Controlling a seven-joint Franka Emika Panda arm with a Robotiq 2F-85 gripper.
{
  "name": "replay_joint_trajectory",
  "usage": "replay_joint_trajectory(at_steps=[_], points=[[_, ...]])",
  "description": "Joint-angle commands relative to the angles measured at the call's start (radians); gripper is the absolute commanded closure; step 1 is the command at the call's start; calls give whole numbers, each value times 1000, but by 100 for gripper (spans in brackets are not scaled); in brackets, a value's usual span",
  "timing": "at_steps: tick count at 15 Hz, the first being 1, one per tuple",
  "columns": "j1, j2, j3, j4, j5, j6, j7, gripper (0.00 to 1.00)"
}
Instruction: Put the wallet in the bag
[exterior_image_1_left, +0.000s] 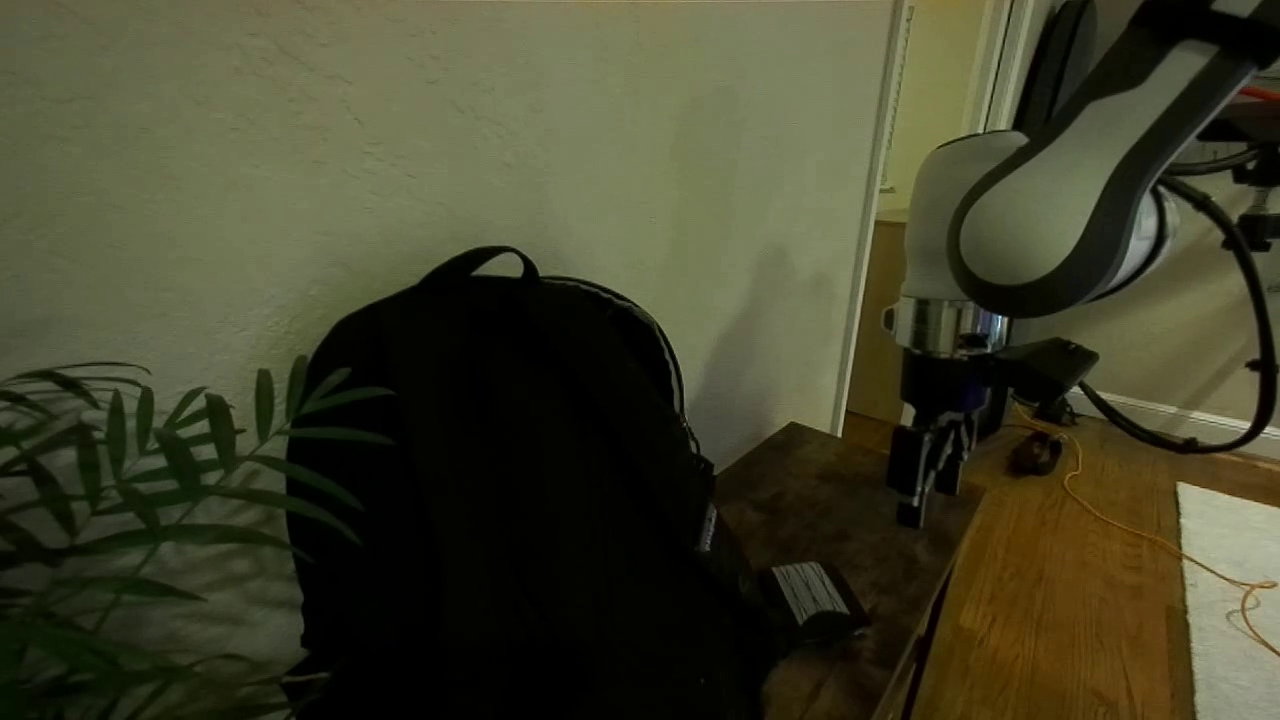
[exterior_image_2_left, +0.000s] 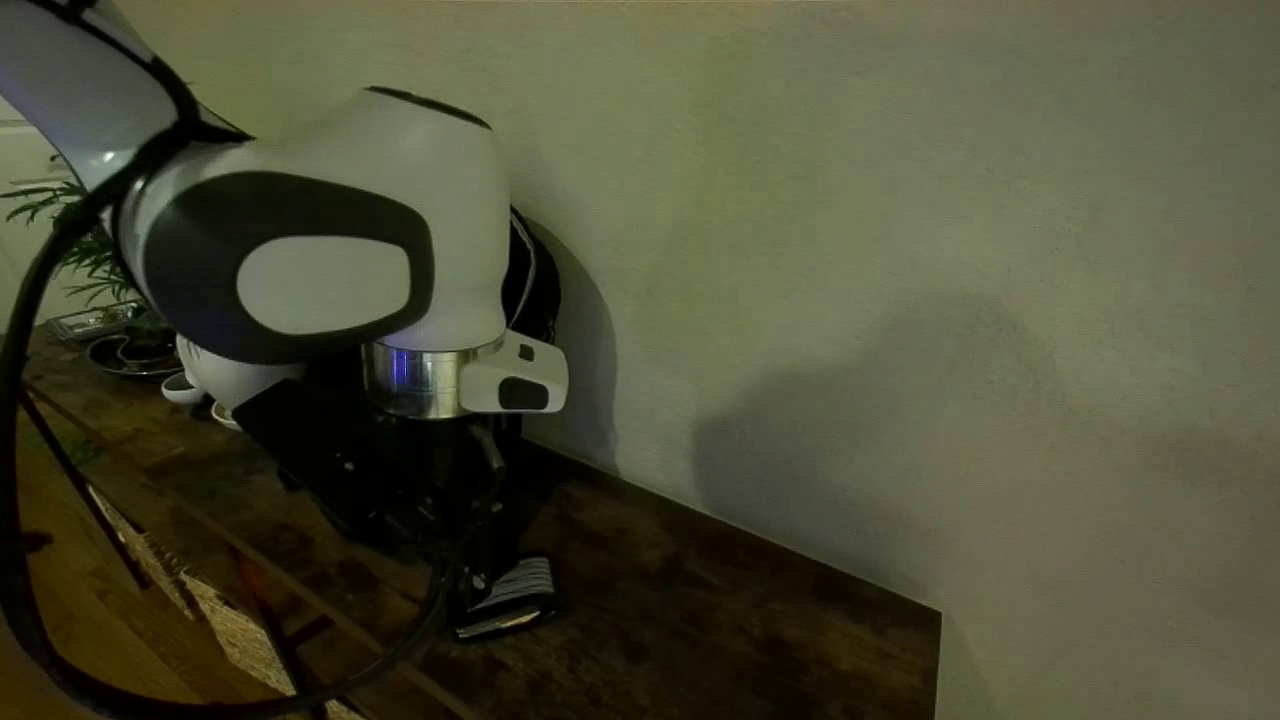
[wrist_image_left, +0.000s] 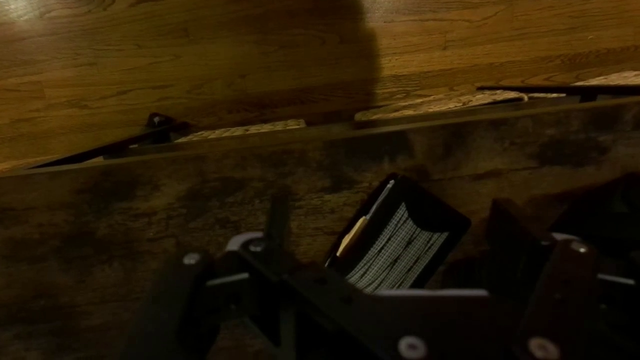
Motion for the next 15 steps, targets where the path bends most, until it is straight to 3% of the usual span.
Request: replay_joint_trajectory(at_steps=[1,4,7,15], points=[[-7,57,11,10,23,95,24,0],[-19,121,23,36,45,154,30,0],[-41,172,61,76,100,139,31,0],[-27,237,90,139,76,127,26,0]])
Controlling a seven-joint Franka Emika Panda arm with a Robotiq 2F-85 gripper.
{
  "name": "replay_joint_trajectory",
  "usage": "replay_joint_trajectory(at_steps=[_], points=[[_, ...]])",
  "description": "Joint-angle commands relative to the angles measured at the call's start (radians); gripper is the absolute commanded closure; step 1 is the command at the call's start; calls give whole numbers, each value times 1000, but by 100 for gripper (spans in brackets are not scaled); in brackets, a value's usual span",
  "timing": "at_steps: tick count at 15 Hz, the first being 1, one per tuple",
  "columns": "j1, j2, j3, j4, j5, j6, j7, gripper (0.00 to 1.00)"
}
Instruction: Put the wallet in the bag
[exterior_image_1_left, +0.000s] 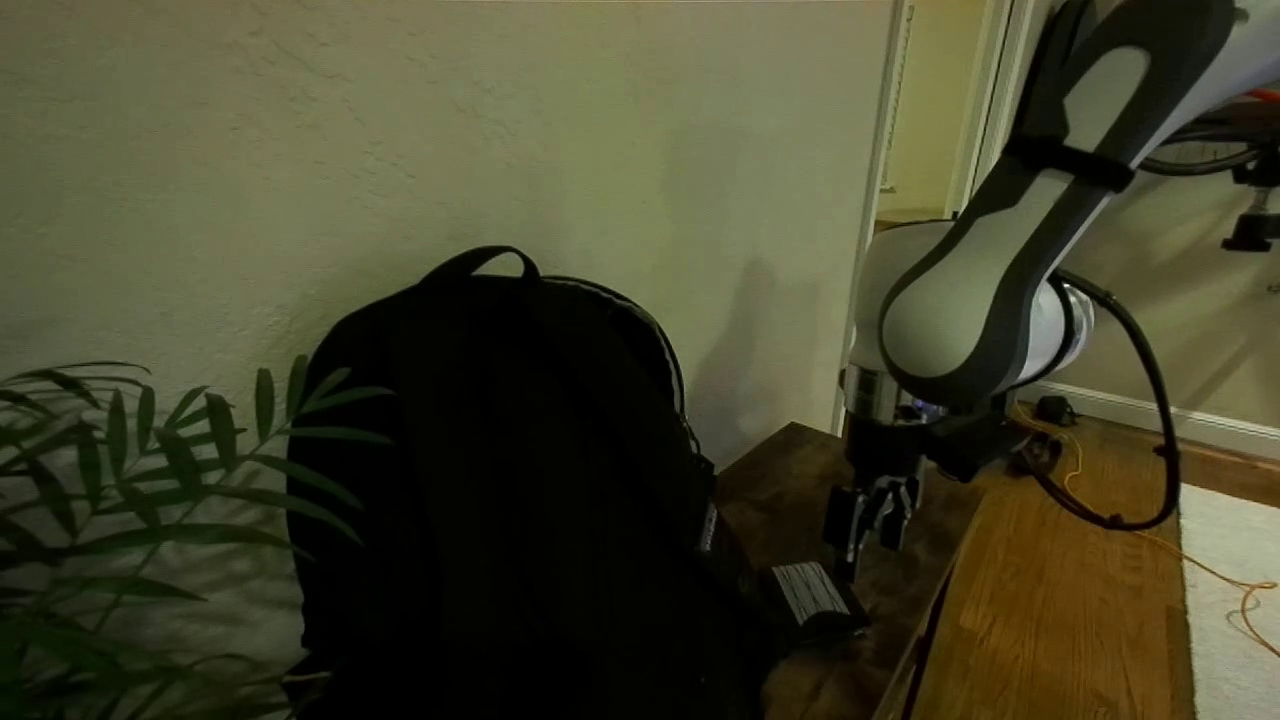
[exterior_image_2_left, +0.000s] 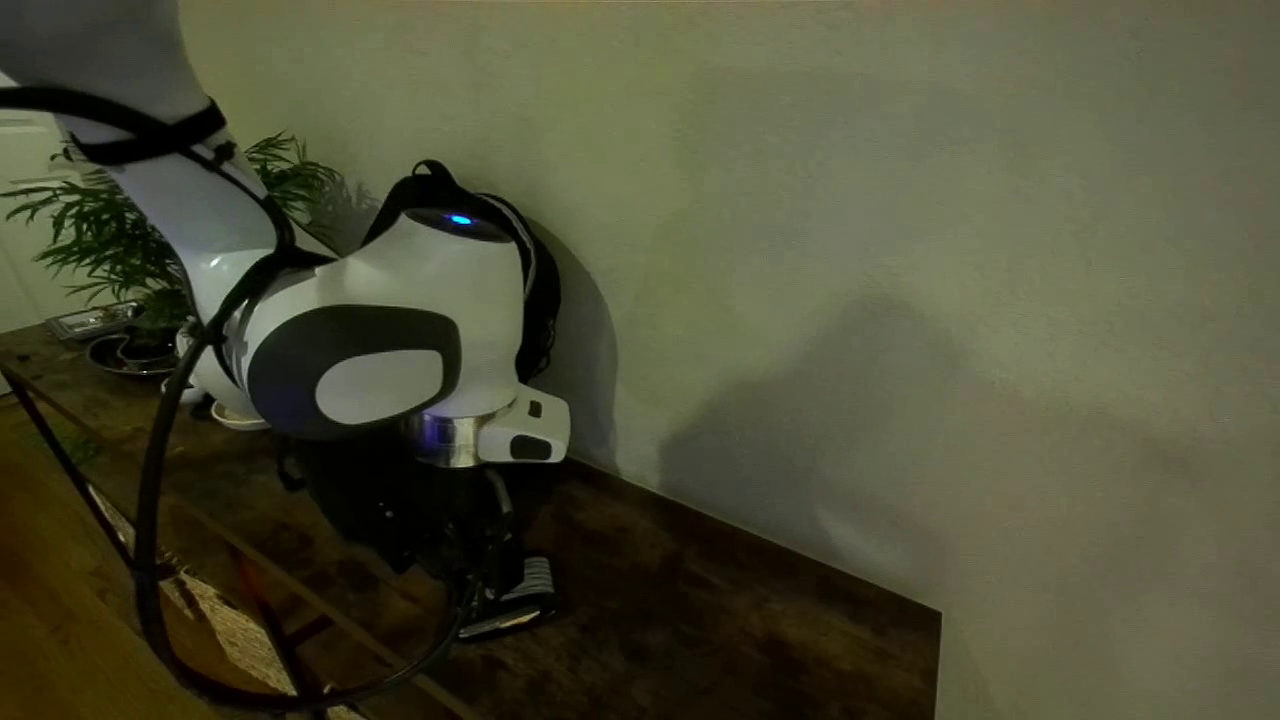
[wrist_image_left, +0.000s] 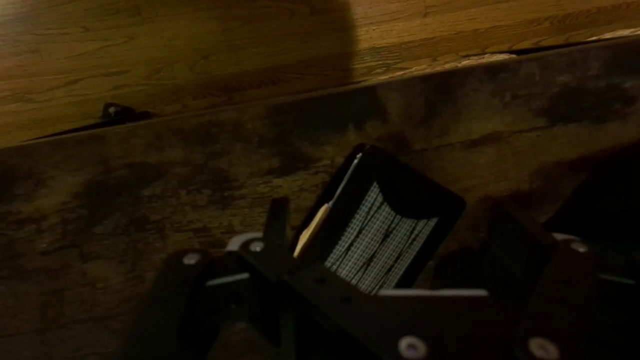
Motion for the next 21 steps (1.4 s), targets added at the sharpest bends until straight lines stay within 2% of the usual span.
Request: replay_joint_trajectory(at_steps=[1,5,10,16,21], points=[[-8,0,7,1,-11,-2,8,0],[-9,0,6,1,-11,-2,8,0],[17,96,-26,70,-18,56,67,0],[30,230,-64,175,0,155,179,0],[32,311,-79,266,29,143,300,0]])
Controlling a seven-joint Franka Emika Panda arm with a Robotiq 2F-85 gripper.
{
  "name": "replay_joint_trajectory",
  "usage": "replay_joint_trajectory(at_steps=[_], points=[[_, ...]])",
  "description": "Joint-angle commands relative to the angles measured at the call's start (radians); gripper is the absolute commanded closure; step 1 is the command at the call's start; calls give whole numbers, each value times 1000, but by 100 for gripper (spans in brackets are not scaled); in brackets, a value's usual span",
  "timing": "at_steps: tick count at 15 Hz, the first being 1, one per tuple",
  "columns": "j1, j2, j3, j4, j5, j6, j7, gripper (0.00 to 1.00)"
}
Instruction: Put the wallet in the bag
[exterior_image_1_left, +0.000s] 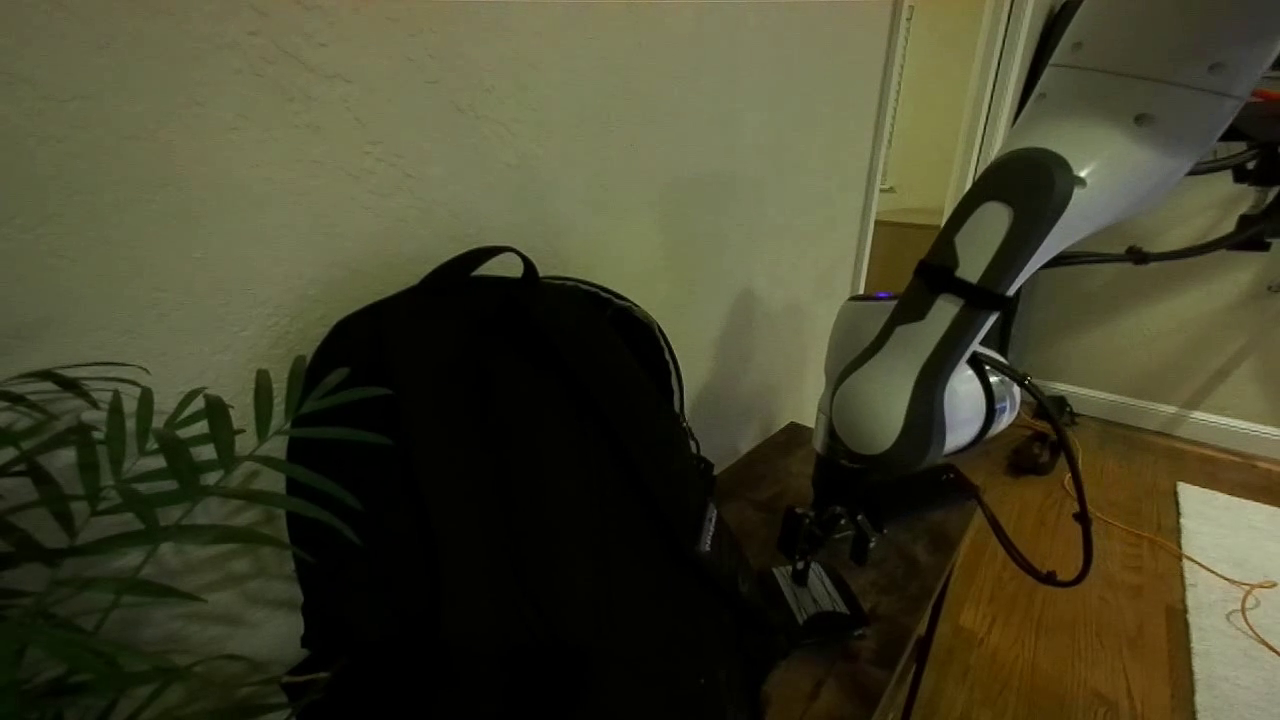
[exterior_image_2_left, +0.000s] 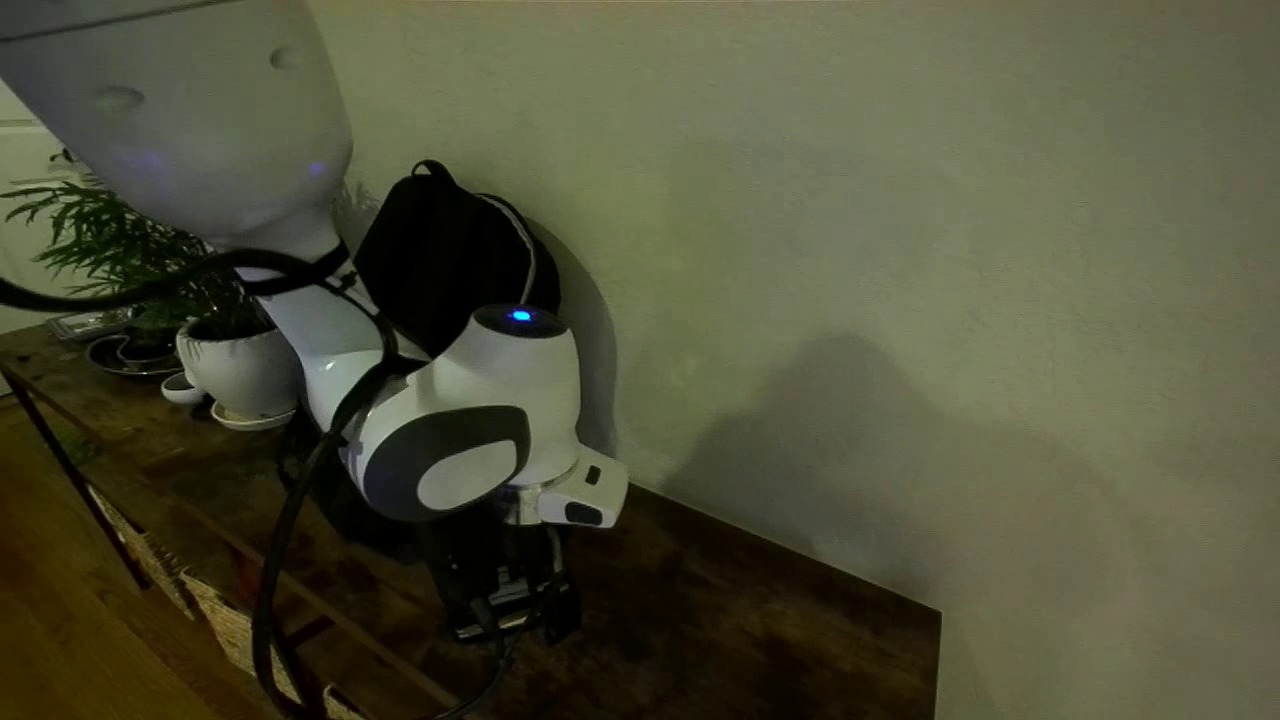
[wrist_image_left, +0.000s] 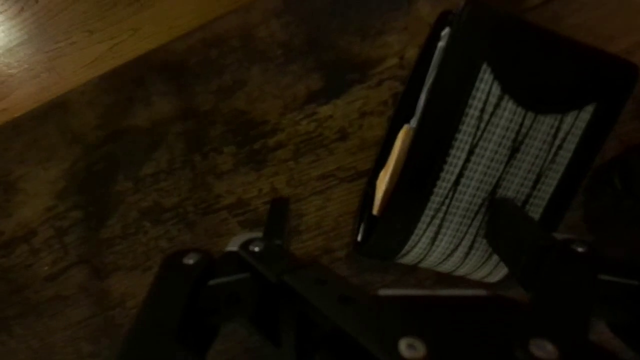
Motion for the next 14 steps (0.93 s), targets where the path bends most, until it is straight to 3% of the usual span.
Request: replay_joint_trajectory(at_steps=[1,2,3,5,9,11,13,14], points=[[22,50,-24,58,26,4,95,0],[23,57,-26,68,30,2,111,0],[22,60,-25,75,34,1,124,25],[16,59,-18,86,44,-11,139,33],[28,52,-30,89,53,-32,175,61],[31,40,-35,78,45,-34,173,24],[35,18,-40,55,40,-22,168,26],[31,2,-38,40,39,-20,159,21]])
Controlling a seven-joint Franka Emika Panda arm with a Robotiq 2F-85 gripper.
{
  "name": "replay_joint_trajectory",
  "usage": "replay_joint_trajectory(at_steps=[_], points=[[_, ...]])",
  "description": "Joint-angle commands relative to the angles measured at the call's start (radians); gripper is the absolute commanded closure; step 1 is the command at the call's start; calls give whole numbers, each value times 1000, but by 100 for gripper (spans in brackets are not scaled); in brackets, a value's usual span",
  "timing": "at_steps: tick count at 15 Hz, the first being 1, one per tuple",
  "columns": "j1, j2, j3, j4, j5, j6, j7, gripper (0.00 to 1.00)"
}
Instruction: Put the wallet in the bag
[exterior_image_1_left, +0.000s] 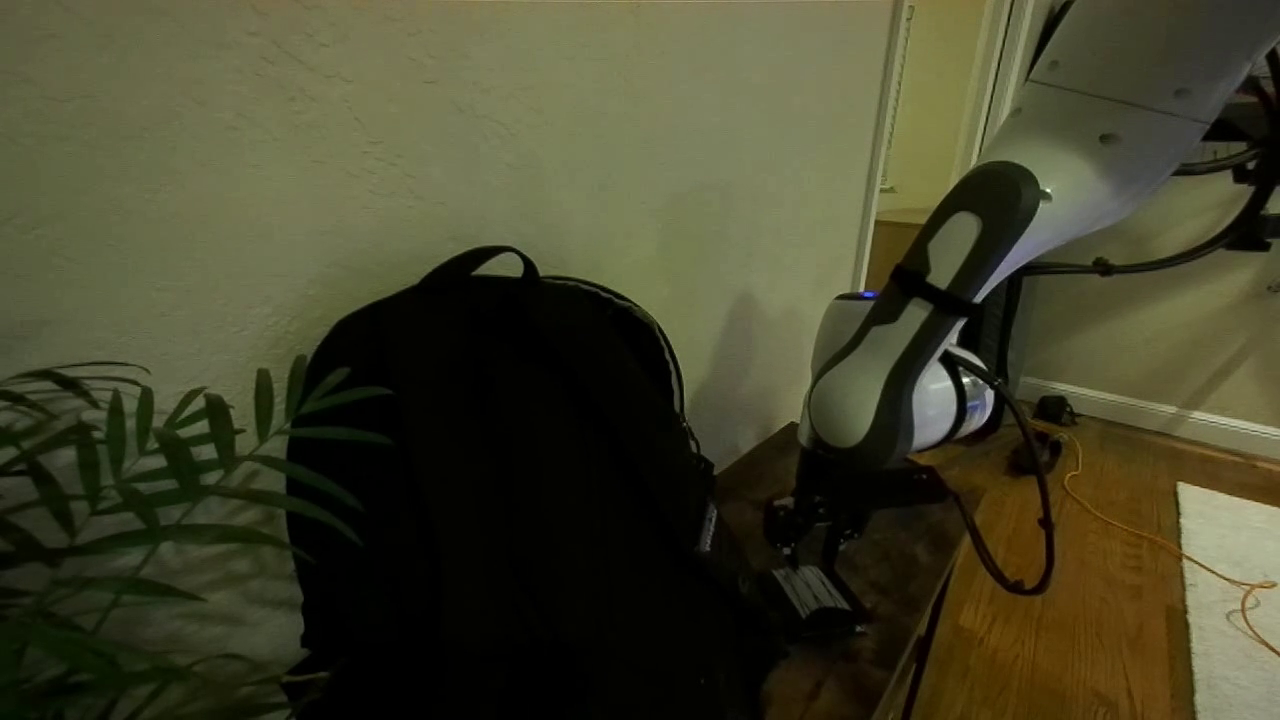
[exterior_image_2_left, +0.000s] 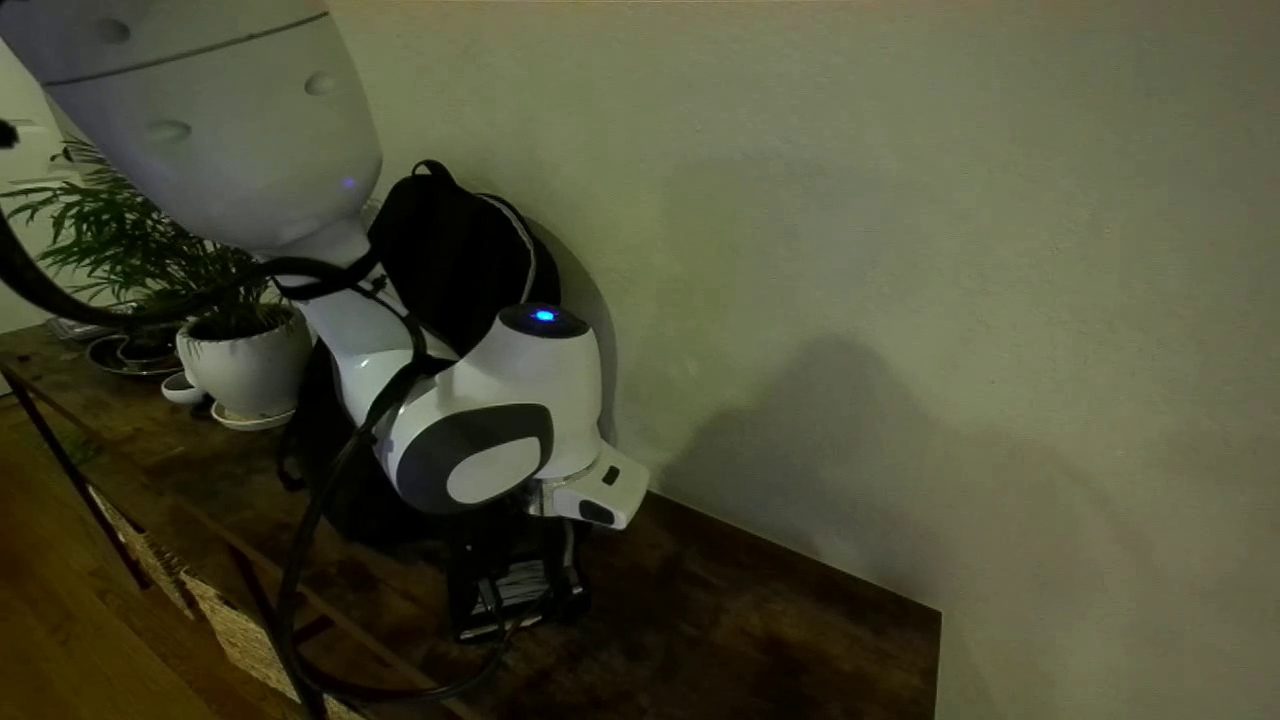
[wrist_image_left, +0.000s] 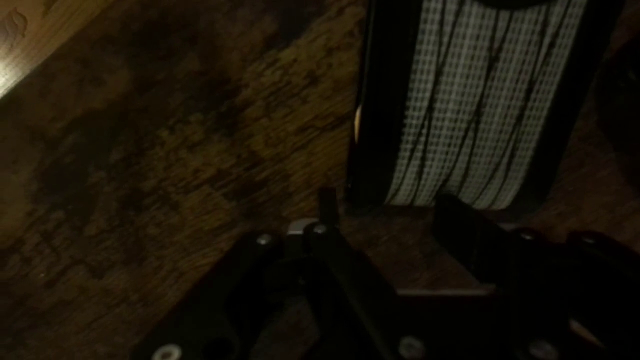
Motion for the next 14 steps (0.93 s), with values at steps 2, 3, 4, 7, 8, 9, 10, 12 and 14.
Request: replay_joint_trajectory(at_steps=[2,3,4,7,8,9,10,12,14], points=[[27,-78,-27,-75,-10,-20,-7,8],[26,-96,-28,-93,-18,-27,-18,3],[19,-109,-18,-106,-21,-35,-35,1],[21,-171,-11,-161,-22,-59,-51,0],[22,-197,-9,-182,-18,-65,-51,0],[22,-218,-4,-196,-13,-79,-48,0],[20,-239,1,-210,-7,-88,-44,0],[9,-259,14,-225,5,-105,-49,0],[8,-258,17,-236,12,-90,-48,0]])
